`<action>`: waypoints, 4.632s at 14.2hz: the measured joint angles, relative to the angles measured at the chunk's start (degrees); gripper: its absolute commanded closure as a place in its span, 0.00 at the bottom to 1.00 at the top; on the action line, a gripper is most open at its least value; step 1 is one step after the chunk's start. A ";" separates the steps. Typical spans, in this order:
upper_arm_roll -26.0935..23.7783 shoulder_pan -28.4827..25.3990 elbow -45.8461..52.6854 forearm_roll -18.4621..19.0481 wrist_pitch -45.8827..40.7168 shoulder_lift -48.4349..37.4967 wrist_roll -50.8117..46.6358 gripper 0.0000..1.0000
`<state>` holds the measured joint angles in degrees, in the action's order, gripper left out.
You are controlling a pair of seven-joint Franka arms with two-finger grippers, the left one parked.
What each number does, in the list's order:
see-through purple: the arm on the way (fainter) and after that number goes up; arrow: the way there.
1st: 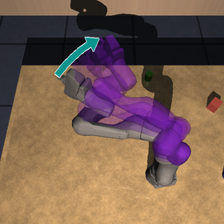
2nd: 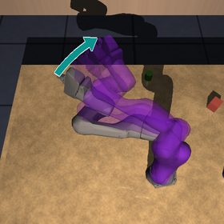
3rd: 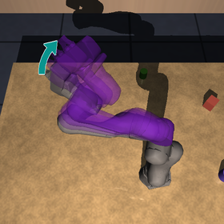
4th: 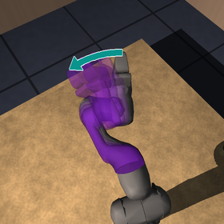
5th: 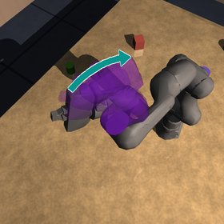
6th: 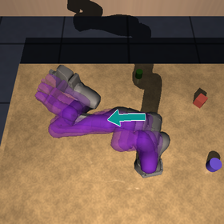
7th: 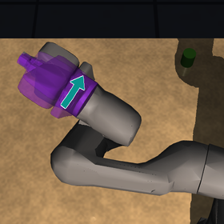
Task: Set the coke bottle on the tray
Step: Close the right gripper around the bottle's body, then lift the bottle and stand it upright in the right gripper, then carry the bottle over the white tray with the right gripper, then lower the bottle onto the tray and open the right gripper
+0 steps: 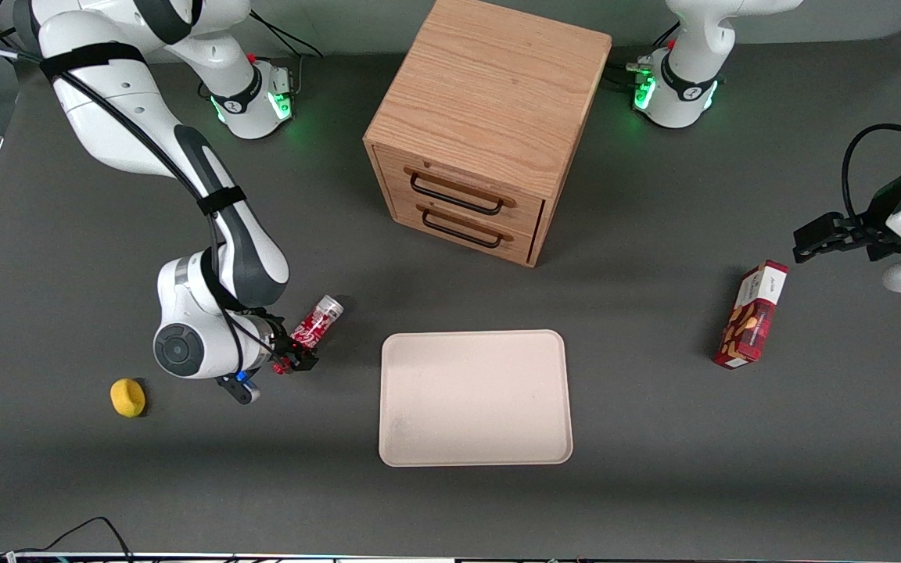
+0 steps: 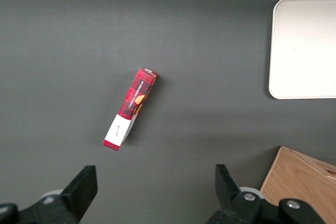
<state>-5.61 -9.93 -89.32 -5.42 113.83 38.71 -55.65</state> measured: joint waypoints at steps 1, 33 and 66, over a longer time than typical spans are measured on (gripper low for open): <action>0.00 0.00 -1.12 0.00 1.65 0.02 -0.06 0.00; -12.74 -3.64 19.66 7.27 -5.01 2.01 12.54 0.98; -13.42 -6.87 21.76 25.08 15.45 20.08 17.50 0.00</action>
<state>-19.02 -16.80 -67.56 19.66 129.28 58.79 -38.15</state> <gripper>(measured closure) 0.000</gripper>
